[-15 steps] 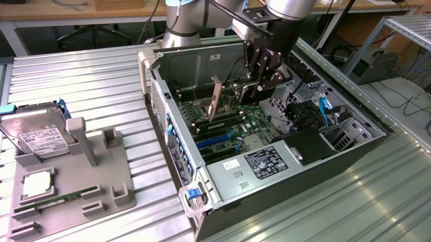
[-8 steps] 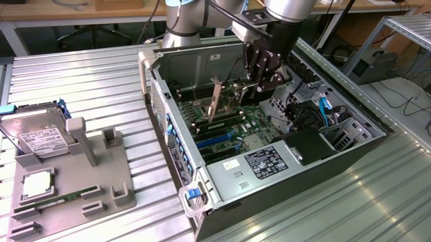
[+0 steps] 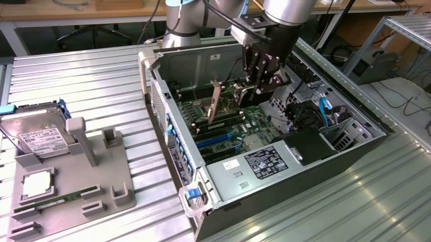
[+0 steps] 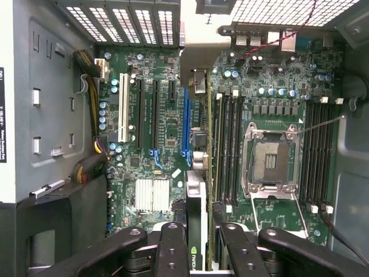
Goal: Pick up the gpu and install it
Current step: 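Insert the gpu into the slot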
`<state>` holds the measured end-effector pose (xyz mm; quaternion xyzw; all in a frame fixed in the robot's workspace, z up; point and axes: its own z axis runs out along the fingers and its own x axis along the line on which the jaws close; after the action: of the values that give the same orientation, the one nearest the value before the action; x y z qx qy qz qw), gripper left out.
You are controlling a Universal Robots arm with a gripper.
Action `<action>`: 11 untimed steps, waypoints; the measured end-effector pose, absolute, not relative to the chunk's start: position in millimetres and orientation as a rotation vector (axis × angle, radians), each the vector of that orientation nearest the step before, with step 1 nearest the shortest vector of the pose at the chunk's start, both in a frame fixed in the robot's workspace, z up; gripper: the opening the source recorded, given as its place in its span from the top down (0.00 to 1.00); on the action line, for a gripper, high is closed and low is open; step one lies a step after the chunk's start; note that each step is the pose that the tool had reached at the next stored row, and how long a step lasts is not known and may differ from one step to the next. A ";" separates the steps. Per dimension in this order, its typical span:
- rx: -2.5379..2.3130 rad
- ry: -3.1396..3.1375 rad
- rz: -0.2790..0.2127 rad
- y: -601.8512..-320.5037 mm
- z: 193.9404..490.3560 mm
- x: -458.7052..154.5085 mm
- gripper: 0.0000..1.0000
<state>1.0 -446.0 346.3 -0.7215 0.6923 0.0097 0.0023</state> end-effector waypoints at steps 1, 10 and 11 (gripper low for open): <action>-2.263 2.172 0.030 -446.0 346.2 1.0 0.73; -2.263 2.172 0.031 -445.9 346.1 1.0 0.73; -2.263 2.172 0.031 -445.9 346.1 1.0 0.73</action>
<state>1.0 -445.9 346.1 -0.7215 0.6923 0.0098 0.0024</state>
